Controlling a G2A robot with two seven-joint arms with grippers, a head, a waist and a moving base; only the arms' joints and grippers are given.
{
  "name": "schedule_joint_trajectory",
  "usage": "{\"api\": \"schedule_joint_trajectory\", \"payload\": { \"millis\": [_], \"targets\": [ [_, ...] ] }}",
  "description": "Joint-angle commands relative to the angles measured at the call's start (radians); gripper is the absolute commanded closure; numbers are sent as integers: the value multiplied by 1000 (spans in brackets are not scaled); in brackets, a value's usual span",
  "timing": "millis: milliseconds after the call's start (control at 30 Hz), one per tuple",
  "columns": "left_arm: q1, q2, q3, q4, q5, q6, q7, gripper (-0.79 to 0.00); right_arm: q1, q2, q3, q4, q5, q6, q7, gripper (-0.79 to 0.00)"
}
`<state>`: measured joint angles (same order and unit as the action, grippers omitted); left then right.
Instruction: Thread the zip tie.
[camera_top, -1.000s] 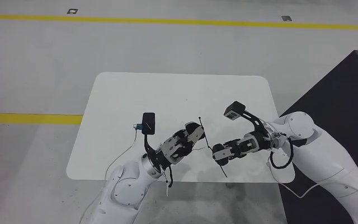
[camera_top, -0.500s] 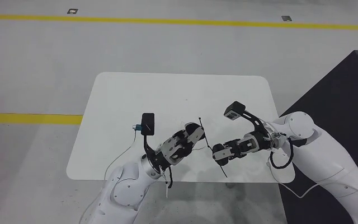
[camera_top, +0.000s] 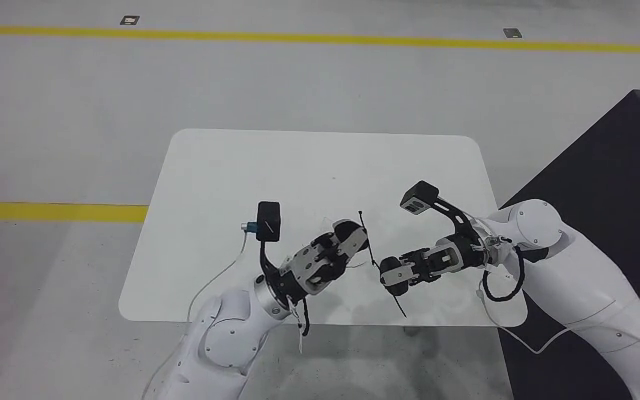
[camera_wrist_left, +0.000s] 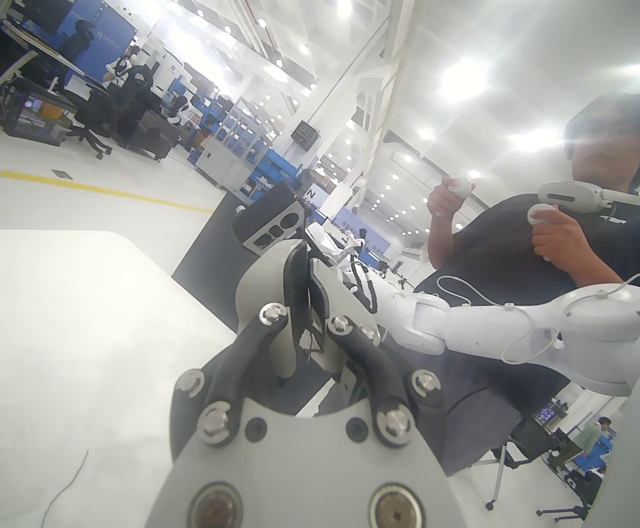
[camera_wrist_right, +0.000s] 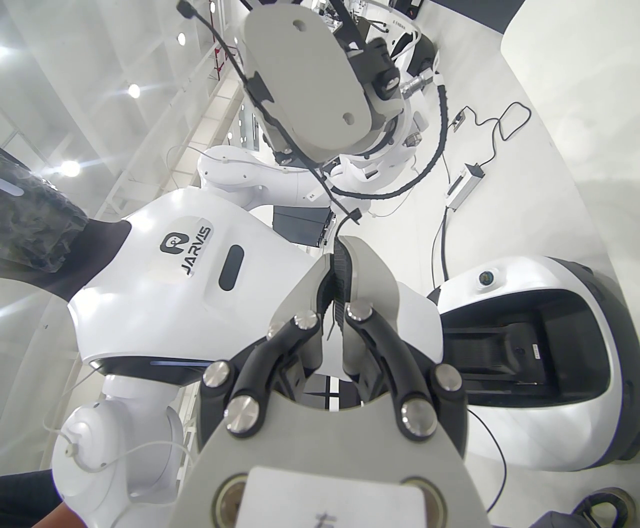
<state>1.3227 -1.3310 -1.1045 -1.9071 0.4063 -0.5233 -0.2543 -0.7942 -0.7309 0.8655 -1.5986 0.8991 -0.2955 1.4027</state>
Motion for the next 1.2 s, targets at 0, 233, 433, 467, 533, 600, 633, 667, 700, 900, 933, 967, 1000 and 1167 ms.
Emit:
{"api": "schedule_joint_trajectory", "payload": {
  "millis": [0,233,433,467,533,600,633,667,700,900,933,967,1000,1167],
  "targets": [
    [2,0,0,-1,5,-1,17,0,0,0,0,0,0,0,0,0],
    [3,1,1,2,12,3,32,0,0,0,0,0,0,0,0,0],
    [2,3,5,0,19,1,17,0,0,0,0,0,0,0,0,0],
    [3,3,5,-1,19,2,18,0,0,0,0,0,0,0,0,0],
    [3,4,6,-1,20,2,20,0,0,0,0,0,0,0,0,0],
    [3,4,7,-2,20,2,20,0,0,0,0,0,0,0,0,0],
    [3,4,6,-3,19,2,22,0,0,0,0,0,0,0,0,0],
    [4,4,6,-5,19,1,24,0,0,0,0,0,0,0,0,0],
    [5,5,5,-8,19,0,26,0,0,0,0,0,0,0,0,0],
    [9,7,5,-13,20,0,20,0,0,0,0,0,0,0,0,0],
    [8,7,7,-14,19,-1,17,0,0,0,0,0,0,0,0,0],
    [7,8,8,-13,19,0,14,0,0,0,0,0,0,0,0,0],
    [7,8,9,-11,19,1,11,0,0,0,0,0,0,0,0,0],
    [1,8,12,-7,19,8,10,0,0,0,0,0,0,0,0,0]
  ]
}}
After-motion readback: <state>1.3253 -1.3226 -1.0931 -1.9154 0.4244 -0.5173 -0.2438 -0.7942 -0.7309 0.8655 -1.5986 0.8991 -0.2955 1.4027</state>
